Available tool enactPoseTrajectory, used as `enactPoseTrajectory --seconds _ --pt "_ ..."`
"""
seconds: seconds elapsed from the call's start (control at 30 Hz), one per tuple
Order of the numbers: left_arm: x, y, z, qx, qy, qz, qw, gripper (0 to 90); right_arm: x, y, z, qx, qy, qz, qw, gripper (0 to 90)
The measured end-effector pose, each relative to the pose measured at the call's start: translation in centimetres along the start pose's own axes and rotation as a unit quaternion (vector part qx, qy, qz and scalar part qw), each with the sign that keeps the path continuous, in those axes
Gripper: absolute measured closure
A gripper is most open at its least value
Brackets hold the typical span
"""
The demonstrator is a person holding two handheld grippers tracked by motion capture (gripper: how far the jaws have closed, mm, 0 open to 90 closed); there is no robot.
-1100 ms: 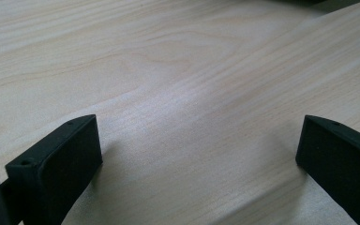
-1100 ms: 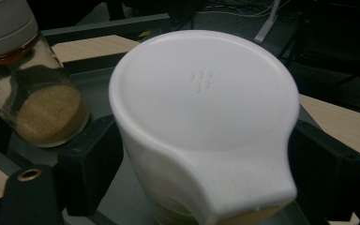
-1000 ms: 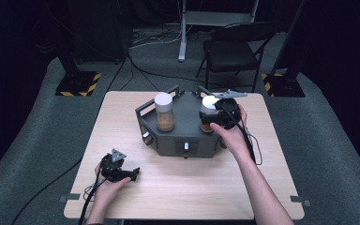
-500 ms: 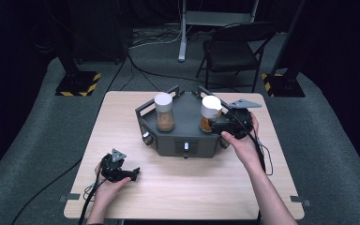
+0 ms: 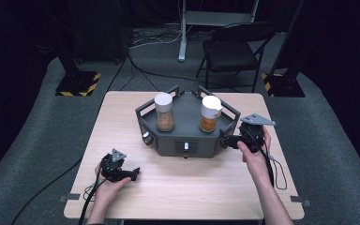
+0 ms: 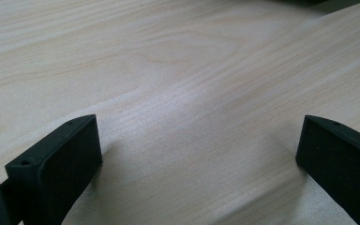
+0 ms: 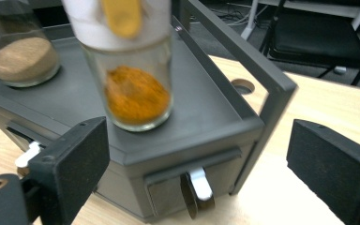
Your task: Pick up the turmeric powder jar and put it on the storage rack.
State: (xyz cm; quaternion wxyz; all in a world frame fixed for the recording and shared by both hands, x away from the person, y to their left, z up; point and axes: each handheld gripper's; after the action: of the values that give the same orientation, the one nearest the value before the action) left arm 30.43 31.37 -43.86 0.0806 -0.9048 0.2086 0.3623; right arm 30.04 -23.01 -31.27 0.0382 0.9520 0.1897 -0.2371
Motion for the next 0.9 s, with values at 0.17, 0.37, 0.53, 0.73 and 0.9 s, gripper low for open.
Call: enactPoseTrajectory --seconds 0.17,0.37,0.53,0.73,0.9 --pt "0.0 0.0 0.0 0.001 -0.001 0.000 1.0000 0.2 -0.2 0.7 1.5 0.018 0.009 0.000 0.9998 2.6" --pt "0.0 0.0 0.0 0.000 0.000 0.000 1.0000 0.2 -0.4 0.9 3.6 0.027 0.018 0.011 0.9994 1.3" --pt "0.0 0.0 0.0 0.000 0.000 0.000 1.0000 0.2 -0.7 1.1 4.9 0.026 0.020 0.020 0.9993 1.1" --pt "0.0 0.0 0.0 0.000 0.000 0.000 1.0000 0.2 -1.3 1.2 6.4 0.020 0.023 0.032 0.9990 1.0" --pt "0.0 0.0 0.0 0.000 0.000 0.000 1.0000 0.2 -1.5 1.3 7.7 0.018 0.022 0.040 0.9988 1.4"
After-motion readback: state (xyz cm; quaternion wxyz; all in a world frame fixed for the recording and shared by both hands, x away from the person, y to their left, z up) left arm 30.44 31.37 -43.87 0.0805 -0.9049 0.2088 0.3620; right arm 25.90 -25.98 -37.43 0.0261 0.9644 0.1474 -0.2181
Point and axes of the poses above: each handheld gripper's, and its own axes: x roughly forward along the jaws, z roughly out of its underside, y roughly to its right
